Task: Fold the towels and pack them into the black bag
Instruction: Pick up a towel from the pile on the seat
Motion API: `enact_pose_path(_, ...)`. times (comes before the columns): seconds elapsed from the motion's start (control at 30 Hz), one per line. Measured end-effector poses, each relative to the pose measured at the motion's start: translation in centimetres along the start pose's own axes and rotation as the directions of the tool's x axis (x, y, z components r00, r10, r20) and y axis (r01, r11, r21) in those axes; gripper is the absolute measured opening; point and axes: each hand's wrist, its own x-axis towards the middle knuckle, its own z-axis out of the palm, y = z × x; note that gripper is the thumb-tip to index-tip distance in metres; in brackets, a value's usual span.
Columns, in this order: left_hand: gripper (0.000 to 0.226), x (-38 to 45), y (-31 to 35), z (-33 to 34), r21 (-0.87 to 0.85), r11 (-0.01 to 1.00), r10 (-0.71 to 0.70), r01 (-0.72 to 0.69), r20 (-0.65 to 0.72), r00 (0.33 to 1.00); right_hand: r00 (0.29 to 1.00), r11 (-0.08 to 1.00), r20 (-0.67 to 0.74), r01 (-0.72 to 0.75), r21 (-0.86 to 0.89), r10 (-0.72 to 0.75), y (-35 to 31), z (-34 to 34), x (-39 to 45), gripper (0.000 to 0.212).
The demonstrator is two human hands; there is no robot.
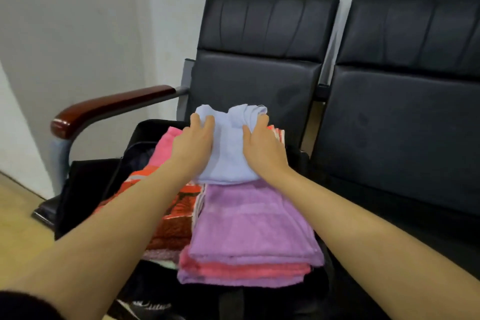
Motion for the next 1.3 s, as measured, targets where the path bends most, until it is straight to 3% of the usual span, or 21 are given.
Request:
enact_pose_path(0.17, 0.053, 2.8, -5.0, 3.5, 0.1, 0.995, 0.013, -0.014, 0.001, 1.0, 1.0, 0.997, 0.019, 0.004, 0.083, -0.006, -2.6, 5.1, 3.5, 0.045)
enact_pose_path(0.33, 0.044, 5.3, -9.3, 5.9, 0.095, 0.995, 0.013, -0.009, -0.039, 0.999, 0.999, 0.996, -0.017, 0.038, 0.08, -0.036, -4.3, 9.8, 4.9, 0.052)
enact_pose_path(0.47, 0.039, 5.4, -10.6, 8.4, 0.305, 0.949, 0.1, -0.077, -0.06, 0.993, 0.976, 0.988, 0.185, -0.132, 0.078, 0.116, -3.4, 13.2, 4.7, 0.052)
enact_pose_path(0.53, 0.031, 4.8, -10.2, 9.8, 0.288, 0.948, 0.151, -0.135, -0.033, 0.988, 0.972, 0.991, 0.19, -0.131, -0.035, 0.135, -2.7, 14.7, 4.0, 0.065)
enact_pose_path(0.57, 0.033, 4.6, -9.8, 10.5, 0.163, 0.973, 0.167, -0.162, -0.013, 0.986, 0.988, 0.99, 0.12, -0.088, -0.113, 0.101, -2.4, 15.3, 3.7, 0.072)
enact_pose_path(0.63, 0.045, 4.1, -9.4, 12.0, -0.015, 0.996, 0.086, -0.085, 0.063, 0.994, 0.995, 0.97, -0.067, 0.051, -0.24, -0.068, -1.9, 15.7, 3.6, 0.081)
enact_pose_path(0.7, 0.051, 3.7, -9.6, 13.1, -0.055, 0.998, 0.044, -0.04, 0.083, 0.996, 0.942, 0.92, -0.183, 0.213, -0.328, -0.283, -1.7, 15.9, 3.8, 0.077)
enact_pose_path(0.8, 0.069, 3.7, -9.8, 13.7, -0.038, 0.999, 0.005, -0.001, 0.097, 0.995, 0.899, 0.81, -0.01, 0.39, -0.438, -0.438, -1.1, 15.9, 4.0, 0.053)
enact_pose_path(0.87, 0.062, 3.9, -9.9, 13.6, 0.017, 0.998, -0.058, 0.056, 0.186, 0.981, 0.928, 0.801, 0.146, 0.371, -0.47, -0.343, -0.4, 16.0, 4.1, 0.052)
enact_pose_path(0.97, 0.064, 3.8, -9.6, 13.1, 0.018, 0.996, -0.088, 0.087, 0.229, 0.969, 0.941, 0.916, 0.328, 0.2, -0.349, -0.081, 0.6, 15.7, 4.5, 0.061)
enact_pose_path(1.17, 0.059, 2.8, -7.8, 11.0, -0.006, 0.989, -0.141, 0.147, 0.26, 0.955, 0.978, 0.935, 0.203, 0.113, -0.336, -0.046, 0.6, 13.9, 3.0, 0.059)
enact_pose_path(1.3, 0.056, 1.9, -5.5, 8.1, -0.113, 0.982, -0.128, 0.149, 0.171, 0.977, 0.987, 0.953, 0.129, 0.129, -0.273, -0.096, 0.5, 10.6, 2.0, 0.05)
